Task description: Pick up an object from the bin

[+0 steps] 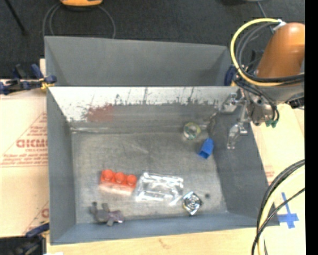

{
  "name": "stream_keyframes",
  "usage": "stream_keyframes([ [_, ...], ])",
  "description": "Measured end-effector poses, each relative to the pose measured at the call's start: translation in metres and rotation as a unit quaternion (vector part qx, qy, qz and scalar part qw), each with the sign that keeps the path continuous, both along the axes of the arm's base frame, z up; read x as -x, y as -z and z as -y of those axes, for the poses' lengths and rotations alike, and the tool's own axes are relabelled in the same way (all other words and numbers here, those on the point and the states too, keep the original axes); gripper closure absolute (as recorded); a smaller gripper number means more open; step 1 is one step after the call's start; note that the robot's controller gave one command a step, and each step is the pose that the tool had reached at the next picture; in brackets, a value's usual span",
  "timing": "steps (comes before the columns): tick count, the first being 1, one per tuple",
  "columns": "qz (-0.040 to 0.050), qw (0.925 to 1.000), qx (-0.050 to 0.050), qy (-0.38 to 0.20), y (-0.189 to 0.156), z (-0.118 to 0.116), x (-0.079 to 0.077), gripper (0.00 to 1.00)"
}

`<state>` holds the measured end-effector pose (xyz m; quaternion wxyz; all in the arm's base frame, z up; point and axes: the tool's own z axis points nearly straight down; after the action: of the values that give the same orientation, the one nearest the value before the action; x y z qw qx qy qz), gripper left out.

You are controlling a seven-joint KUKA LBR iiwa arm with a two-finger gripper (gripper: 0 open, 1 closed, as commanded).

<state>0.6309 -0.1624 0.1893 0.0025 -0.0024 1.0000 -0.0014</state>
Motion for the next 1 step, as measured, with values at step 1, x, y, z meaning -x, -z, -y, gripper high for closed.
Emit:
stream_keyframes([
  [1,-0.0032,0.9986,-0.003,0.053,0.0864,-0.0162,-0.0058,0.00],
])
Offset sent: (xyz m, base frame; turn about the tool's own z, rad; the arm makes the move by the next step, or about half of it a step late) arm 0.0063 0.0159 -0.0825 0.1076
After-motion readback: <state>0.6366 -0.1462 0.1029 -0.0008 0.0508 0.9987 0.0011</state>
